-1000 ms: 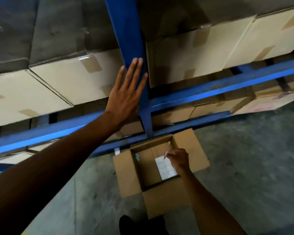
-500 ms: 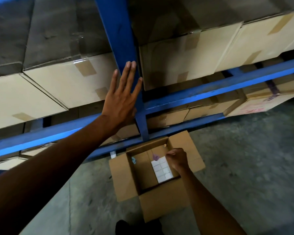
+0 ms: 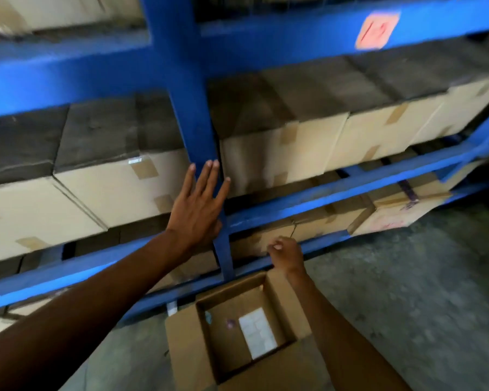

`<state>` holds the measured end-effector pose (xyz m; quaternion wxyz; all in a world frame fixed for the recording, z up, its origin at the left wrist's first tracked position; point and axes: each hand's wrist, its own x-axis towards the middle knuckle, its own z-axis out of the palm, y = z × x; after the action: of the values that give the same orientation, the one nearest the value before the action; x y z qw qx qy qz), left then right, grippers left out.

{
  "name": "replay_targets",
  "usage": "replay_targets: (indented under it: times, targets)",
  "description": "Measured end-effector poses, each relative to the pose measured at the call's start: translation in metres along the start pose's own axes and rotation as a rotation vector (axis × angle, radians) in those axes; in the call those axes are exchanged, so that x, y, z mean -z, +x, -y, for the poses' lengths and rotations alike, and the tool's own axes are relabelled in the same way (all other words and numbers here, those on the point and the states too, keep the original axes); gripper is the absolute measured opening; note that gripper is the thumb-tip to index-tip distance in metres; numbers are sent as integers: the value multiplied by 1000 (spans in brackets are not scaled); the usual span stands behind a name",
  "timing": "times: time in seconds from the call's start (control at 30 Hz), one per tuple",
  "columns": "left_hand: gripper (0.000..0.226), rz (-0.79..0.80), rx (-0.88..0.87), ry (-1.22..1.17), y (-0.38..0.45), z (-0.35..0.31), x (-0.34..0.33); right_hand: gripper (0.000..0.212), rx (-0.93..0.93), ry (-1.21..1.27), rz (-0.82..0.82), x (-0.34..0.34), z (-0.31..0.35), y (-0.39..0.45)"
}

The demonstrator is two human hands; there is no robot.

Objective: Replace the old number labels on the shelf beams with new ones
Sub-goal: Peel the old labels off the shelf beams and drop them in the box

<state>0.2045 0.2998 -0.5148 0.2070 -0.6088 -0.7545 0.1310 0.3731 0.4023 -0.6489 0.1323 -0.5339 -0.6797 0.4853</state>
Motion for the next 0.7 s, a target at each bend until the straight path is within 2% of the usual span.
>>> replay_targets:
  times: [0.07,0.2,0.27,0.37,0.53,0.7]
  targets:
    - [85,-136,2,-76,14,9,35,14,160,76,-126,35,57,7]
    - [81,-454,7,-81,60,54,130,11,520,158,-387,119,186,-6]
    - [80,-583,12,-67,80,81,187,11,714,183,-494,164,253,-24]
    - [77,-720,0,-58,99,113,252,15,895,155,-638,218,330,-53]
    - [79,-875,37,51,119,167,359,15,1068,105,-856,299,435,-100]
    - [78,-1008,94,204,133,212,426,19,1163,38,-1034,352,502,-131]
